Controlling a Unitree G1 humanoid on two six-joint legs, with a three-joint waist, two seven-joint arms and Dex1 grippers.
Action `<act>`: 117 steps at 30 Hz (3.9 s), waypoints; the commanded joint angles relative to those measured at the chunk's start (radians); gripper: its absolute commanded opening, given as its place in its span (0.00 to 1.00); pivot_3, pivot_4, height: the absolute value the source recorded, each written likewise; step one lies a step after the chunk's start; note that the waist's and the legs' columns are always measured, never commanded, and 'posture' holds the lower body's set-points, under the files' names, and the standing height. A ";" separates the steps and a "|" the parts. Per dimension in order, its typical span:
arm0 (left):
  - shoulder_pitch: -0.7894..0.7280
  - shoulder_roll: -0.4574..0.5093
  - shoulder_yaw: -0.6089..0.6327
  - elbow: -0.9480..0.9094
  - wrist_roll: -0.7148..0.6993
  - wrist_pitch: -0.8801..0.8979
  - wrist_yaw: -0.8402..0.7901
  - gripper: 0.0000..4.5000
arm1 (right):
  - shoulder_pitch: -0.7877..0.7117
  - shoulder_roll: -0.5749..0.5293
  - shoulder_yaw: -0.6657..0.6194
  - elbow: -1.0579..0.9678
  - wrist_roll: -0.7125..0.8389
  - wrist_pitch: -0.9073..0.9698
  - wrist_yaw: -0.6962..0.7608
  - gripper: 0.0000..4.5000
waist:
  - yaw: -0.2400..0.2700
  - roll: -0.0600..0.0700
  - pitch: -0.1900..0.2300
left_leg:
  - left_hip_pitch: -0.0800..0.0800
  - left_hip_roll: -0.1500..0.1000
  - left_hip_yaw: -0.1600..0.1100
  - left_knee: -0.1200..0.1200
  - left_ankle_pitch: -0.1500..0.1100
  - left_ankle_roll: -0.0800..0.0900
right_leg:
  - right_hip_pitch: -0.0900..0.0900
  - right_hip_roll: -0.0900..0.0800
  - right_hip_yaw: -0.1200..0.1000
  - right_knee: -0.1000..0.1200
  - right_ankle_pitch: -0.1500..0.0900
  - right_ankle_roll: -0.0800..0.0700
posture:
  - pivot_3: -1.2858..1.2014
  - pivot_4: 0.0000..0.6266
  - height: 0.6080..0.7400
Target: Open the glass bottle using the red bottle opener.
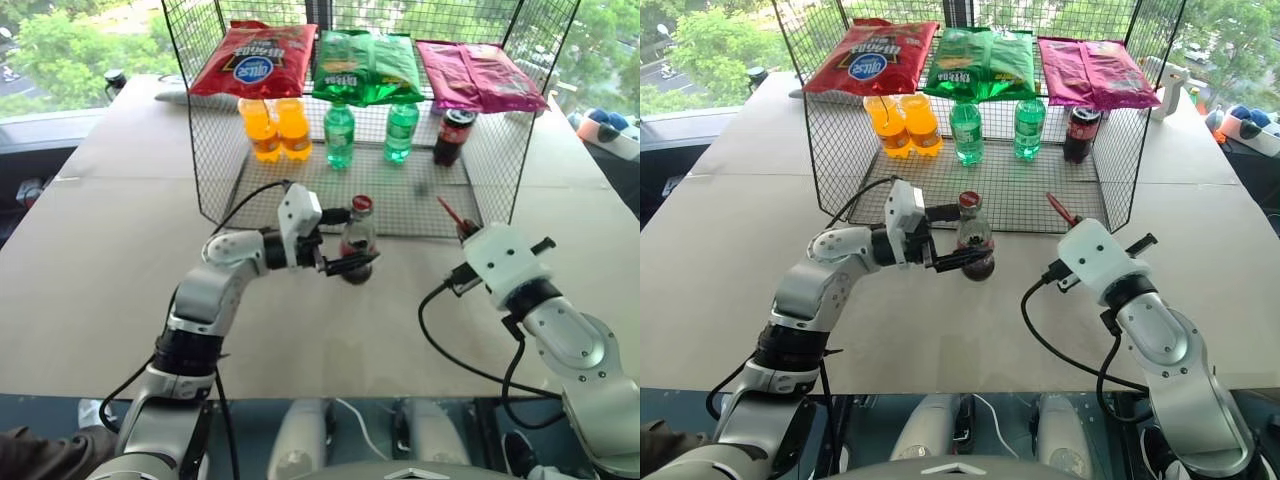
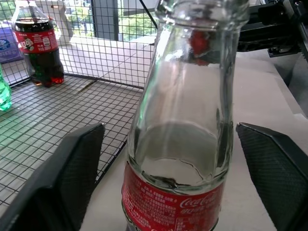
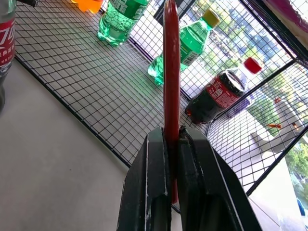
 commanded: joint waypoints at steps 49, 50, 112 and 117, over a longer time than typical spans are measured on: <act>-0.063 0.044 0.016 -0.081 -0.074 0.055 0.027 0.38 | -0.156 0.133 0.176 0.367 -0.330 -0.698 -0.059 0.00 | -0.002 0.000 0.000 | 0.001 0.000 0.001 0.001 0.002 -0.004 | 0.000 0.000 0.001 0.003 -0.002 0.002 | 0.52 0.24 1.00; -0.062 0.045 0.016 -0.081 -0.074 0.054 0.028 0.38 | -0.152 0.147 0.176 0.374 -0.327 -0.700 -0.059 0.00 | -0.002 0.000 0.000 | 0.001 0.000 0.001 0.001 0.002 -0.004 | 0.000 0.000 0.001 0.003 -0.002 0.002 | 0.52 0.24 1.00; -0.066 0.072 -0.032 -0.034 -0.048 0.015 -0.004 0.38 | -0.343 -0.104 0.071 0.420 -0.410 -0.780 0.378 0.00 | 0.004 0.000 -0.001 | 0.003 -0.001 0.000 0.002 0.001 -0.002 | 0.000 -0.001 0.001 0.006 -0.003 0.001 | 0.52 0.24 1.00; -0.063 0.074 -0.031 -0.039 -0.051 0.019 -0.004 0.38 | -0.374 -0.136 0.059 0.432 -0.392 -0.799 0.388 0.00 | 0.005 0.000 -0.001 | 0.003 -0.001 0.000 0.002 0.001 -0.002 | 0.001 -0.001 0.001 0.006 -0.003 0.001 | 0.52 0.24 1.00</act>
